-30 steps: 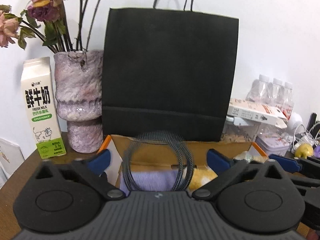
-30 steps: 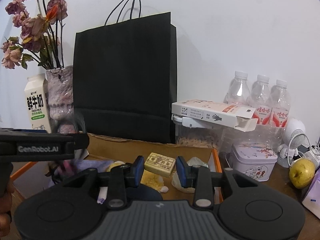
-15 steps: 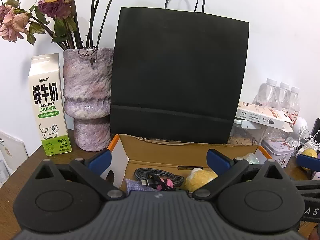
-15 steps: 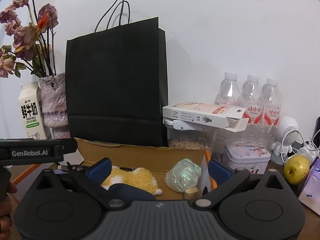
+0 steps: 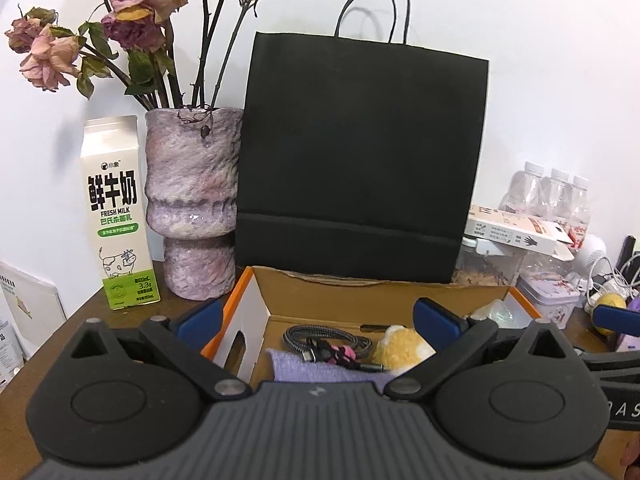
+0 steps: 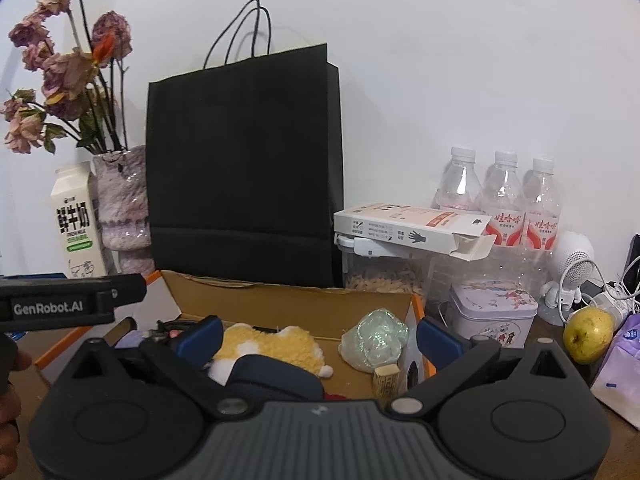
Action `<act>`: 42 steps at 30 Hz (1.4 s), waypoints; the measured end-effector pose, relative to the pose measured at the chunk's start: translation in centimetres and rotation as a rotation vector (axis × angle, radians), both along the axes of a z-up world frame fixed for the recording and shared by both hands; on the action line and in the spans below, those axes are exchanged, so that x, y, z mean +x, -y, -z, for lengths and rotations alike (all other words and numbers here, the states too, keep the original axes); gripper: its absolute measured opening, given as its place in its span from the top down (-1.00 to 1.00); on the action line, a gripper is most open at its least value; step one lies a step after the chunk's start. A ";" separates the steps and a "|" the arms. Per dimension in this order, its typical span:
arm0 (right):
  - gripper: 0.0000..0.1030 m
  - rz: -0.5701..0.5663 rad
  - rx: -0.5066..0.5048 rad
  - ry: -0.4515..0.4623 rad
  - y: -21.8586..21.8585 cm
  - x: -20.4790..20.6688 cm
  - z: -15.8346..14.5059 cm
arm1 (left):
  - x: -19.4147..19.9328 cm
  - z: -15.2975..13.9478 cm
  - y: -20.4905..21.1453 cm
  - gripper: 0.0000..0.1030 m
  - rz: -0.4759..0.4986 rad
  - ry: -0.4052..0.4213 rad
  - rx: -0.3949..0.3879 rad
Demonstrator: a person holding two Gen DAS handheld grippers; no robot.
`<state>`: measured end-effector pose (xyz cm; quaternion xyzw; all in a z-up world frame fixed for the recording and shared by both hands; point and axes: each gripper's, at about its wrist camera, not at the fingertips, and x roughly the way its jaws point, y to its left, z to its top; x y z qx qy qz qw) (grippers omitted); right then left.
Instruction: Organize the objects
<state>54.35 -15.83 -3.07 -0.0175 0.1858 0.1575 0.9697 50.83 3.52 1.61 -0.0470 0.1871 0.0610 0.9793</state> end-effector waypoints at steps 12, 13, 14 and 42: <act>-1.00 -0.036 0.041 -0.022 1.5 -4.7 -0.4 | -5.2 0.0 0.5 -1.00 0.045 -0.034 -0.009; -1.00 -0.033 0.043 -0.026 1.6 -5.1 -0.4 | -5.7 0.0 0.5 -1.00 0.047 -0.042 -0.010; -1.00 -0.028 0.043 -0.028 1.7 -5.7 -0.4 | -6.3 0.0 0.6 -1.00 0.049 -0.045 -0.011; -1.00 -0.027 0.013 -0.025 4.0 -26.6 -2.2 | -28.6 -2.4 1.5 -1.00 0.063 -0.003 0.006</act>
